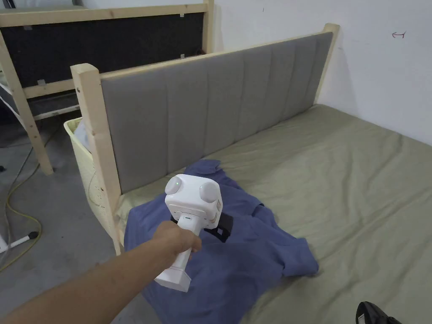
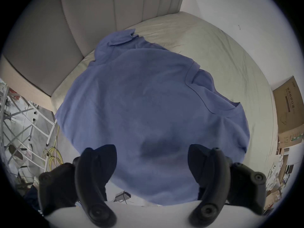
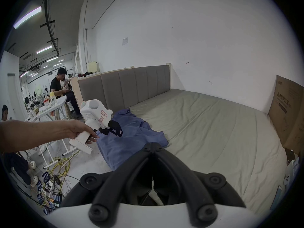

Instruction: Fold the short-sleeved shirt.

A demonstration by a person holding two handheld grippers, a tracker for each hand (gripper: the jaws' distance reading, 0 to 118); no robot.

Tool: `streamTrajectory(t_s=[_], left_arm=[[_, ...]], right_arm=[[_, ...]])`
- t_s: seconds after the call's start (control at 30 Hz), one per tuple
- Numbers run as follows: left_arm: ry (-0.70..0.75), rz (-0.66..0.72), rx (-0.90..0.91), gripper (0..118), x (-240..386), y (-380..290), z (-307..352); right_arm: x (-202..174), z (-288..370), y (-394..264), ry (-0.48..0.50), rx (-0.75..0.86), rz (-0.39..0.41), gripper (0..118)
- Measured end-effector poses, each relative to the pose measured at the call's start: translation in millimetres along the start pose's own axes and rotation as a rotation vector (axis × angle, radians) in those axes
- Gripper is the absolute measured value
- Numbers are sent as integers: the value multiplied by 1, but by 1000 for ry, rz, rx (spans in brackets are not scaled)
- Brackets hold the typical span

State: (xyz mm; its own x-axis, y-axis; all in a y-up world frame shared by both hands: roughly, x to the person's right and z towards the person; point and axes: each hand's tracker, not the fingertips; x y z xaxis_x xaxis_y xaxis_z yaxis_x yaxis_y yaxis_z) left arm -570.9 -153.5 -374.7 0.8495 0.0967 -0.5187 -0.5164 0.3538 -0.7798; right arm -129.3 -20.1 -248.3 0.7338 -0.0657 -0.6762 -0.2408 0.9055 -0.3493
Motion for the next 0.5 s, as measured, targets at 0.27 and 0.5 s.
streamTrajectory(t_s=[0.27,0.5], left_arm=[[87,-66,-84,61,12,-12,-38],[43,-34,-14,0,4,-13,-14]], right_arm=[[4,-2,-1,-10,-14,-15,0],[11,7,-5,-26,-3,-33,0]])
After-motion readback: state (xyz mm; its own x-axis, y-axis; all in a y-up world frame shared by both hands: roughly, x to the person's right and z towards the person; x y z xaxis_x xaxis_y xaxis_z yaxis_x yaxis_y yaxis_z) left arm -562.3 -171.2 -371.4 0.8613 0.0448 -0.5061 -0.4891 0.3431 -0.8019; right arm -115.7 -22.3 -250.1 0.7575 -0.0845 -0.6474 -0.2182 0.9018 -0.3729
